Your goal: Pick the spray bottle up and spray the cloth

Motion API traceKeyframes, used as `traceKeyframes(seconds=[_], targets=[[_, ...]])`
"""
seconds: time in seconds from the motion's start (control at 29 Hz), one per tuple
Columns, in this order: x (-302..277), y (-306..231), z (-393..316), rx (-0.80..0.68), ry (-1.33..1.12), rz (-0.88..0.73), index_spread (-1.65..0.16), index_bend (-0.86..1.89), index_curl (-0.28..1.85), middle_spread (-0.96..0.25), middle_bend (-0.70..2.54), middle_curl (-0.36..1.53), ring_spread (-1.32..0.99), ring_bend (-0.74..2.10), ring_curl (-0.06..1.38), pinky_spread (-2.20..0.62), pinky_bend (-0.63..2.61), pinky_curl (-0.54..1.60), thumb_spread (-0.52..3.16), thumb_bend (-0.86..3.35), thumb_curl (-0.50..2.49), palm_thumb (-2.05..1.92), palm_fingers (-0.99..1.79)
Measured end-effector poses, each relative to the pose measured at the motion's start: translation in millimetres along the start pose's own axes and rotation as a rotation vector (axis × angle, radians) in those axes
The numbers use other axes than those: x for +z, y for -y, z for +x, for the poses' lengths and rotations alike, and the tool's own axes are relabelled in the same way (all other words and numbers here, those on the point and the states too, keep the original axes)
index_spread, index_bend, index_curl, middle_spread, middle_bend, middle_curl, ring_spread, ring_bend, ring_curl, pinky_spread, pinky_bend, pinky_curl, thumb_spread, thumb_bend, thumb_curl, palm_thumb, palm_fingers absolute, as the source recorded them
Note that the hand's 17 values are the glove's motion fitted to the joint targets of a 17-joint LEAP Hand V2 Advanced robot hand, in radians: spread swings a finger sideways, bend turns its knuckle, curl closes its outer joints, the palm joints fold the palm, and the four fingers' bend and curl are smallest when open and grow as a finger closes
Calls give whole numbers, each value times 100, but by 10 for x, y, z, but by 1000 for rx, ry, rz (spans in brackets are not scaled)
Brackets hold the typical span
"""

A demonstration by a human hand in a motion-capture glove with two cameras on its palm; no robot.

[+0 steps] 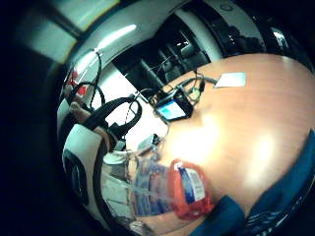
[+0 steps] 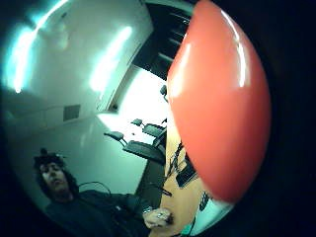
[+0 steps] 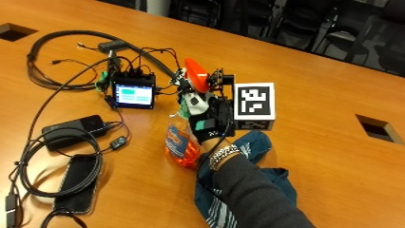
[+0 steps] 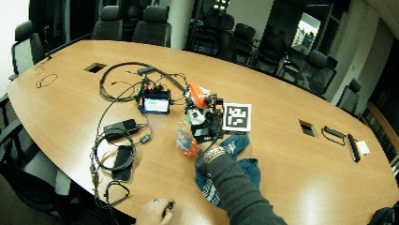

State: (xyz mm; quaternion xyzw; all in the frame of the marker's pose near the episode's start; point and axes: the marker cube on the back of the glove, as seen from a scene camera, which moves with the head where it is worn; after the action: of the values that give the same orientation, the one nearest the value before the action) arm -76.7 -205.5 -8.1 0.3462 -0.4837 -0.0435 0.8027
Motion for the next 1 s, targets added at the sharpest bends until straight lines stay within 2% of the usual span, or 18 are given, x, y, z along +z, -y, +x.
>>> traceKeyframes(seconds=[0.1,0.14,0.21,0.31,0.55,0.79,1.0], targets=[[146,61,-3,72,4,-108,-26,15,39,-17,51,52,-16,72,44,-25,54,38,132,-1,39,81,124],[199,100,-14,87,-7,-139,-26,16,40,-17,50,51,-14,64,42,-19,50,37,131,0,40,82,108],[284,184,-40,102,-54,-189,-27,17,40,-16,48,50,-13,56,40,-13,46,36,129,-2,40,81,96],[322,259,-54,106,-149,-244,-27,16,41,-16,46,50,-12,49,39,-6,45,37,126,-2,40,80,90],[259,199,-175,15,-444,-368,-27,8,36,-9,34,45,-9,40,36,7,47,37,119,-4,38,73,62],[-100,-117,-415,-60,-699,-511,-27,15,34,-7,34,43,-7,29,32,17,38,34,118,-3,35,67,54],[-632,-502,-597,-56,-869,-586,-29,18,35,-7,31,41,-4,22,30,22,30,31,120,-3,34,64,52]])
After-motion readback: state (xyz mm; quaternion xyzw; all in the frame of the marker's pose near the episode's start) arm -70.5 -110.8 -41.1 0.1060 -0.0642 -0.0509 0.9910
